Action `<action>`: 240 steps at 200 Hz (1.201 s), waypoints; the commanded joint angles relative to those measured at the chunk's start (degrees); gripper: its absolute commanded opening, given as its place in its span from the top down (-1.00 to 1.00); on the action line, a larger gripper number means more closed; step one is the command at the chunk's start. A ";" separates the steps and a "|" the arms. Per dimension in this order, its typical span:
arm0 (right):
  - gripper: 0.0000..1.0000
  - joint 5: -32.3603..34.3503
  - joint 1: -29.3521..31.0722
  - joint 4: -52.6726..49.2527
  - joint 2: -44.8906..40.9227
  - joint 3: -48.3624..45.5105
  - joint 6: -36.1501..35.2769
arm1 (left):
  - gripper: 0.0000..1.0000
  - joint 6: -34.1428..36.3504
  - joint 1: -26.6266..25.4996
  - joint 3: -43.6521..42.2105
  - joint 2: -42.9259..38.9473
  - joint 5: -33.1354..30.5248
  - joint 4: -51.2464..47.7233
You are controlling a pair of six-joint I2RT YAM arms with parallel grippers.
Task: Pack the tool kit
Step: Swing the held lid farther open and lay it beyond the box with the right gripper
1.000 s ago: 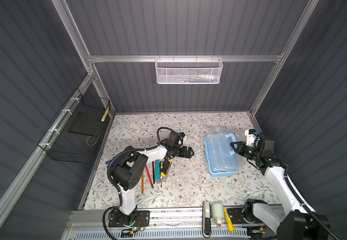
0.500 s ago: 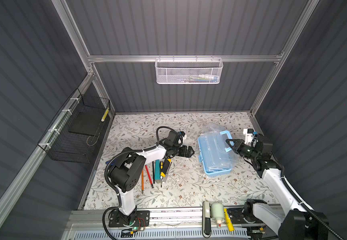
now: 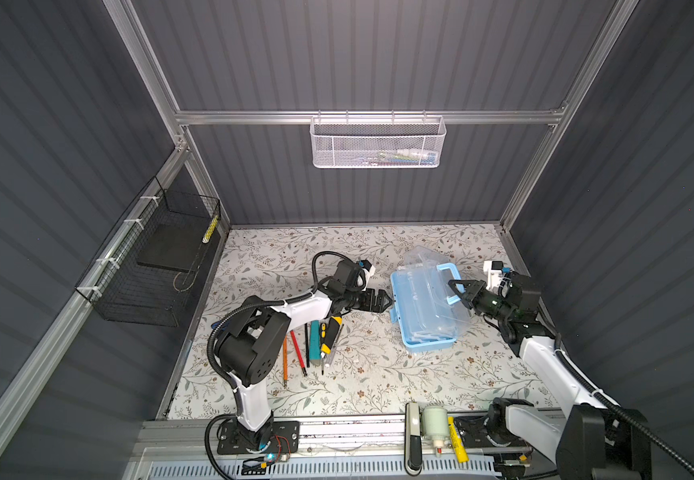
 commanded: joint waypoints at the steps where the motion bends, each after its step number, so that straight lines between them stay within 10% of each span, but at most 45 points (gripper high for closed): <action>1: 1.00 -1.92 0.12 3.75 -1.09 0.70 -0.81 | -0.98 -1.30 -0.82 1.34 1.79 1.76 1.47; 172: 1.00 -2.67 0.21 5.93 -0.63 0.07 0.20 | -0.98 -1.34 -2.55 3.59 6.80 -0.78 -2.29; 240: 1.00 4.91 -6.30 -25.44 -2.42 11.68 -22.18 | -0.98 1.38 -2.30 4.16 6.00 -6.17 -8.13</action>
